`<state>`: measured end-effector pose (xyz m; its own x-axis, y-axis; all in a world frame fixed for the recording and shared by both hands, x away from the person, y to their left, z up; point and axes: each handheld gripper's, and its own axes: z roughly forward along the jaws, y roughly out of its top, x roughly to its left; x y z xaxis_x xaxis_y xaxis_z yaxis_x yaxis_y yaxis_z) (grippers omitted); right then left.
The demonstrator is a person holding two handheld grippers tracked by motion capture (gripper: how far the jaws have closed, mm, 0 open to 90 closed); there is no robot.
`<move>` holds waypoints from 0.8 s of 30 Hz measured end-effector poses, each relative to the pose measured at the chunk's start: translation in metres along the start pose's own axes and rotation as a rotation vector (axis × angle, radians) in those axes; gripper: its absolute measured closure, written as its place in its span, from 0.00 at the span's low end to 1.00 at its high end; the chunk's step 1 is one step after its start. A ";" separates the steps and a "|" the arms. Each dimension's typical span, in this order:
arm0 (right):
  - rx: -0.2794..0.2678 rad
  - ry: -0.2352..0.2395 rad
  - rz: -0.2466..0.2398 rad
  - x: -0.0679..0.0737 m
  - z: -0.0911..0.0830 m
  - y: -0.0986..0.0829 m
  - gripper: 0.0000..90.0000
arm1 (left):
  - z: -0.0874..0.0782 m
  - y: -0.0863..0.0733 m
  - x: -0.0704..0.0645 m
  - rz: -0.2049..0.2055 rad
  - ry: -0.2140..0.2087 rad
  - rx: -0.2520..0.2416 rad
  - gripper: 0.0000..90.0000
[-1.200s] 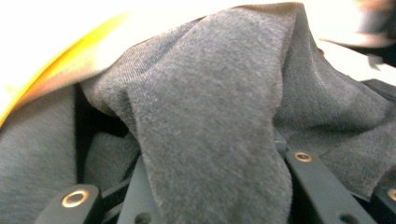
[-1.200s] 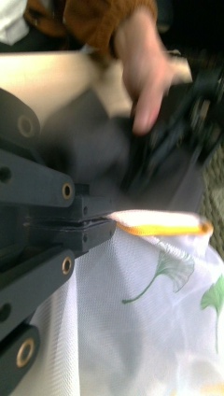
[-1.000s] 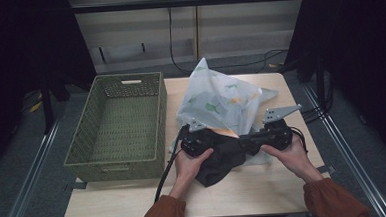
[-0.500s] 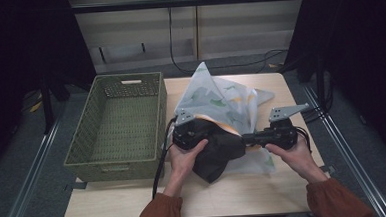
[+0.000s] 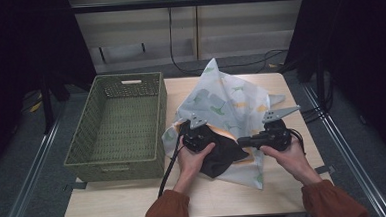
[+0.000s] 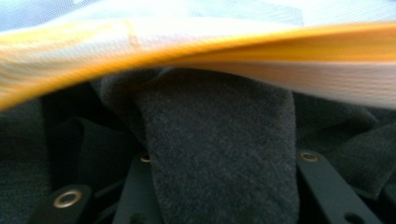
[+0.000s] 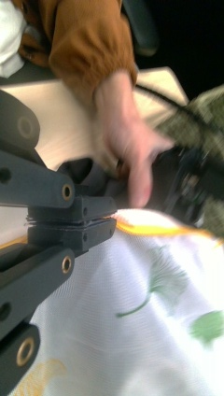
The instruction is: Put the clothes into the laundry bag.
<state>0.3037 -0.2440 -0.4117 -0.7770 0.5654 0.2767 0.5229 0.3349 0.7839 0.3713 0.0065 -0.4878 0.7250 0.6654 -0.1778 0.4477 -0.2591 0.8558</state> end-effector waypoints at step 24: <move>0.077 -0.120 -0.118 -0.002 0.022 -0.002 0.84 | -0.019 -0.003 -0.048 0.112 -0.214 0.094 0.26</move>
<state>0.3118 -0.2290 -0.4264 -0.7895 0.6031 0.1139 0.4599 0.4583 0.7606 0.3249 -0.0110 -0.4728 0.8627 0.4682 -0.1913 0.3973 -0.3934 0.8291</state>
